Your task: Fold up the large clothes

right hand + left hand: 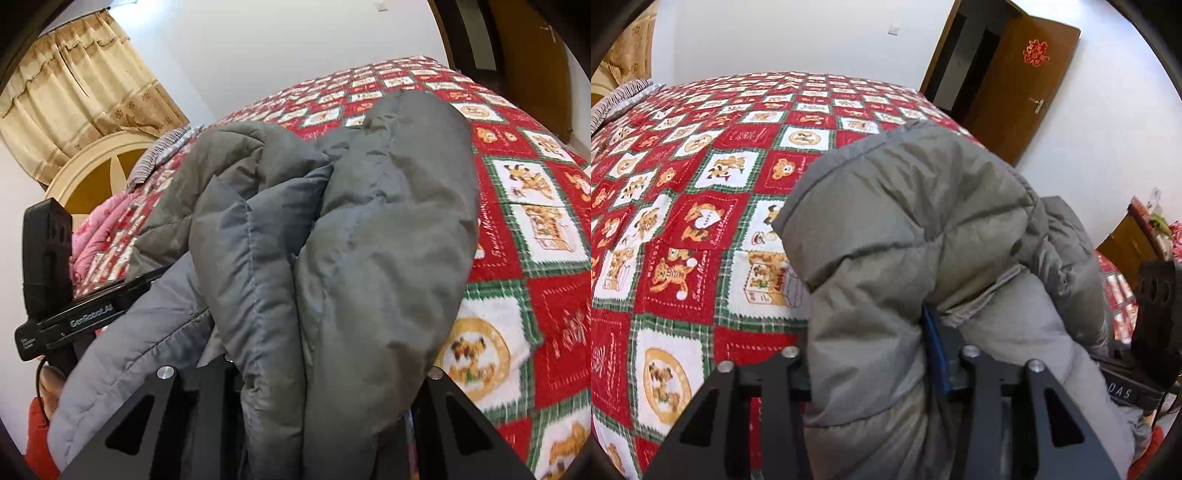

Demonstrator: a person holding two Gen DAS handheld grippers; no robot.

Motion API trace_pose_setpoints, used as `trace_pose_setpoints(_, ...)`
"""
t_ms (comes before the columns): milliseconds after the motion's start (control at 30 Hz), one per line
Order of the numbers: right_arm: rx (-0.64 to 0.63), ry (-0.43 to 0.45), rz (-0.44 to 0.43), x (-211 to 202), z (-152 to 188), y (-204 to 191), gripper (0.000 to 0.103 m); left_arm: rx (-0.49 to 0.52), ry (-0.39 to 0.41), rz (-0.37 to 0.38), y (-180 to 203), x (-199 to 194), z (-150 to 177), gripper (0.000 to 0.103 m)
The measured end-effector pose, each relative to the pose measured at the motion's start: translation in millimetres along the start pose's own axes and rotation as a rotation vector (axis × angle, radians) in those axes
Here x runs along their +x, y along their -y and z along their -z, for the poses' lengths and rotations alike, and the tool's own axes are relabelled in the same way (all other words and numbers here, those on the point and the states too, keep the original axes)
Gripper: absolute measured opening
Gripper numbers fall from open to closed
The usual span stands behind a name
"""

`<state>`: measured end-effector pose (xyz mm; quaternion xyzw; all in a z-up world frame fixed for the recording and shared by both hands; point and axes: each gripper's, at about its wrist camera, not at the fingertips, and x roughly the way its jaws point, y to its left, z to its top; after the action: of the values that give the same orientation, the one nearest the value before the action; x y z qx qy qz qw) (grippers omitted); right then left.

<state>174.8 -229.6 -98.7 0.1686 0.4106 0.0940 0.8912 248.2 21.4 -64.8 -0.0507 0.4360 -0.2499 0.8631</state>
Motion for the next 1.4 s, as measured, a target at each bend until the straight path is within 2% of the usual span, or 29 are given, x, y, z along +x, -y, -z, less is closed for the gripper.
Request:
trace_pose_setpoints(267,0.031,0.091,-0.017,-69.8,26.8,-20.8,0.025,0.019,0.047,0.092,28.7,-47.1,12.3,0.039)
trace_pose_setpoints(500,0.052,0.222,-0.008,-160.9,38.1,-22.5,0.024,0.080,0.096,0.202,83.5,-86.0,3.8,0.039)
trace_pose_setpoints(667,0.028,0.295,0.072,-221.3,40.9,-5.3,0.024,0.120,0.081,0.252,133.3,-77.5,-4.9,0.039)
trace_pose_setpoints(767,0.038,0.306,0.137,-239.9,39.9,19.8,0.024,0.132,0.050,0.268,166.8,-54.6,-8.8,0.039)
trace_pose_setpoints(933,0.081,0.289,0.210,-240.2,37.2,70.7,0.024,0.164,-0.011,0.242,206.0,-1.3,-14.5,0.039)
trace_pose_setpoints(1100,0.110,0.256,0.227,-210.2,24.3,119.0,0.024,0.183,-0.053,0.168,213.2,48.6,-27.3,0.039)
trace_pose_setpoints(1267,0.138,0.171,0.248,-163.4,9.5,159.4,0.024,0.179,-0.095,0.086,210.5,93.4,-32.8,0.039)
trace_pose_setpoints(1400,0.195,0.143,0.224,-146.3,5.1,186.3,0.025,0.160,-0.098,0.069,204.2,108.5,-36.3,0.041)
